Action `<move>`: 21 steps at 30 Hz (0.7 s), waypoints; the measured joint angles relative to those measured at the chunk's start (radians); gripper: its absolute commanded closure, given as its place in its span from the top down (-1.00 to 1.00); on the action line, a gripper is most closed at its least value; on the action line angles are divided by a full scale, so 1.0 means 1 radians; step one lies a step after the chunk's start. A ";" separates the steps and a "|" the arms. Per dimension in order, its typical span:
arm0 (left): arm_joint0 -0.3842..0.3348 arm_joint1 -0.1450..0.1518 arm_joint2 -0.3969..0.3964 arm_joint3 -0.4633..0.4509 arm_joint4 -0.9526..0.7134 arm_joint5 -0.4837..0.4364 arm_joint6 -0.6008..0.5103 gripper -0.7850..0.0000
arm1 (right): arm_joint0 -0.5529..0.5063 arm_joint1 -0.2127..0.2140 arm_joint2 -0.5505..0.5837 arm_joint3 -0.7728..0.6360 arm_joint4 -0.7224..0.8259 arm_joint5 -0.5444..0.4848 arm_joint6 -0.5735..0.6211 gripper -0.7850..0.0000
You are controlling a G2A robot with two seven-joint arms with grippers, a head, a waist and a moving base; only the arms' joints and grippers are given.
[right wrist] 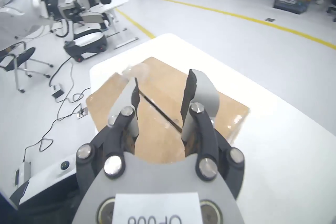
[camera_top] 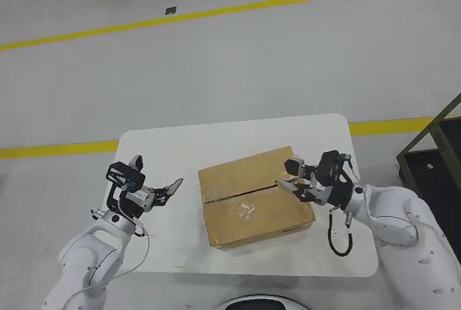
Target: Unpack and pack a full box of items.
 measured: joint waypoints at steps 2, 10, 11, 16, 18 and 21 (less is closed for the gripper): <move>0.020 0.001 -0.010 -0.007 -0.008 -0.006 -0.004 1.00 | 0.017 0.000 -0.033 0.016 0.021 -0.039 0.017 -0.04; 0.023 0.002 -0.012 -0.009 -0.010 -0.007 -0.004 1.00 | 0.120 -0.016 -0.201 0.096 -0.004 -0.062 0.062 -0.16; 0.023 0.002 -0.012 -0.009 -0.010 -0.007 -0.004 1.00 | 0.133 -0.019 -0.222 0.108 -0.016 -0.059 0.060 -0.18; 0.023 0.002 -0.012 -0.009 -0.010 -0.007 -0.004 1.00 | 0.204 -0.037 -0.328 0.177 -0.078 -0.044 0.064 -0.18; 0.023 0.002 -0.012 -0.009 -0.010 -0.007 -0.004 1.00 | 0.227 -0.044 -0.357 0.204 -0.091 -0.031 0.053 -0.19; 0.023 0.002 -0.012 -0.009 -0.010 -0.007 -0.004 1.00 | 0.254 -0.052 -0.388 0.236 -0.104 -0.016 0.039 -0.16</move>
